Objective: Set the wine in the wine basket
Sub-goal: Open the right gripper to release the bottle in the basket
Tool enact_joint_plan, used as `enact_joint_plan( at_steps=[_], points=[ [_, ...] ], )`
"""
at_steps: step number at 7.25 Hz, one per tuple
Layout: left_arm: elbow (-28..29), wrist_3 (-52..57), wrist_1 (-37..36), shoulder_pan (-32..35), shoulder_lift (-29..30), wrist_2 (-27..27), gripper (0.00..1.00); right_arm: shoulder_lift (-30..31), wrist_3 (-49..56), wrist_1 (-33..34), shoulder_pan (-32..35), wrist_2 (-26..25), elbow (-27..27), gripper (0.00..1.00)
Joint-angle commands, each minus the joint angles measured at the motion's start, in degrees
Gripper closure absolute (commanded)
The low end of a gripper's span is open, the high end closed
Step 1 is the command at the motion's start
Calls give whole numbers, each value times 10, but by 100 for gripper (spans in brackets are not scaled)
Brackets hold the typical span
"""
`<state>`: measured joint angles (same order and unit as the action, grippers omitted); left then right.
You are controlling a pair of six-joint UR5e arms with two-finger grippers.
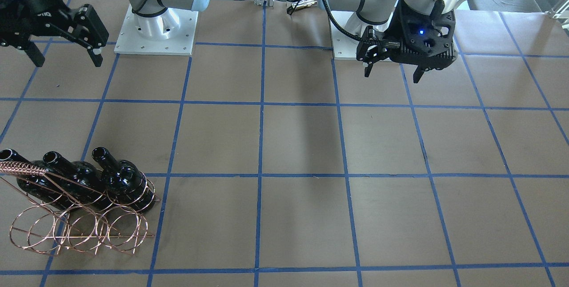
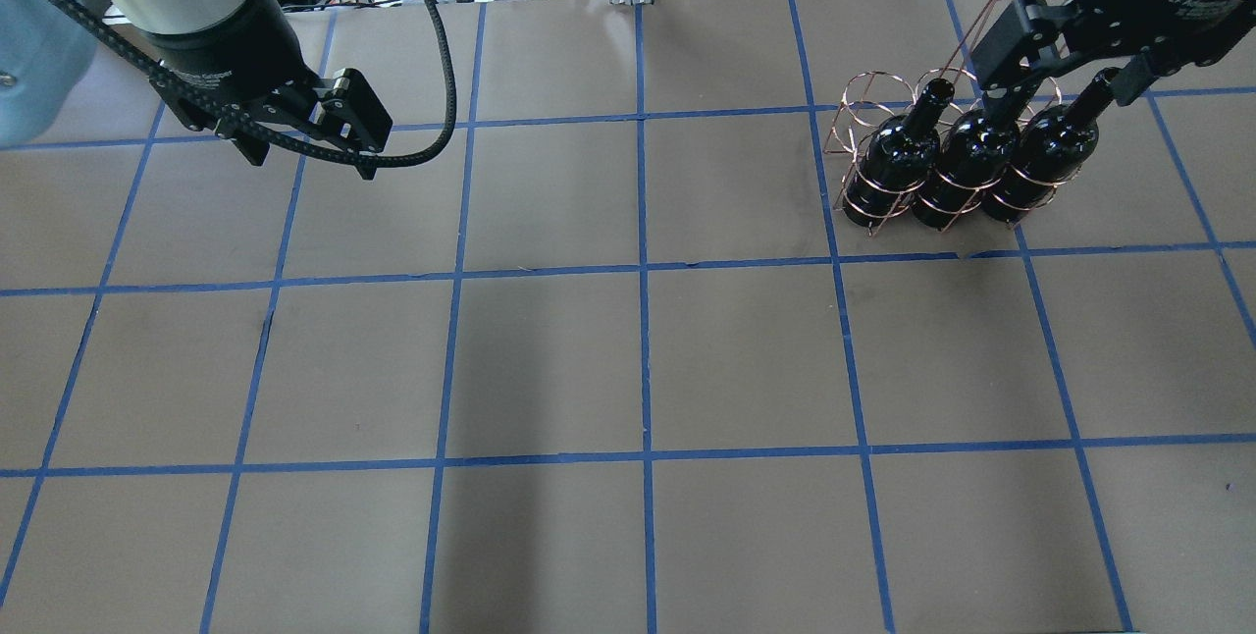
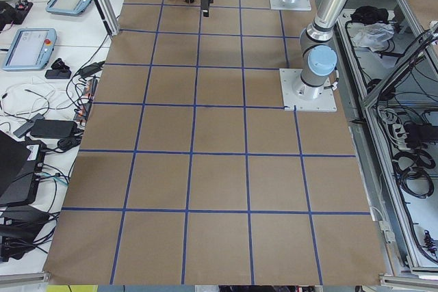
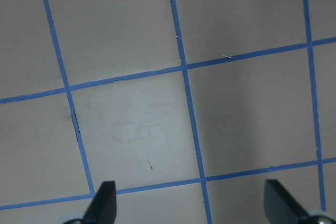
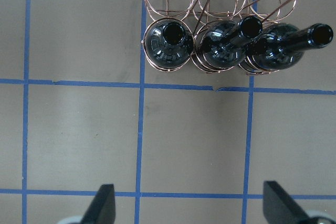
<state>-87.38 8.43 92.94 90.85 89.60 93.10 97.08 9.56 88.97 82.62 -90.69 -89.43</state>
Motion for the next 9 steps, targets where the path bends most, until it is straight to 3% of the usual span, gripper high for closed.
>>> enact_joint_plan(
  at_steps=[1,3,9],
  points=[
    [0,3,0,-2,-2,2,0,0,-44,12,19,2,-12,0],
    [-1,4,1,-2,-2,2,0,-41,-113,37,93,-24,27,0],
    [-2,1,1,-1,-2,1,0,-65,-48,31,91,-26,21,1]
  ],
)
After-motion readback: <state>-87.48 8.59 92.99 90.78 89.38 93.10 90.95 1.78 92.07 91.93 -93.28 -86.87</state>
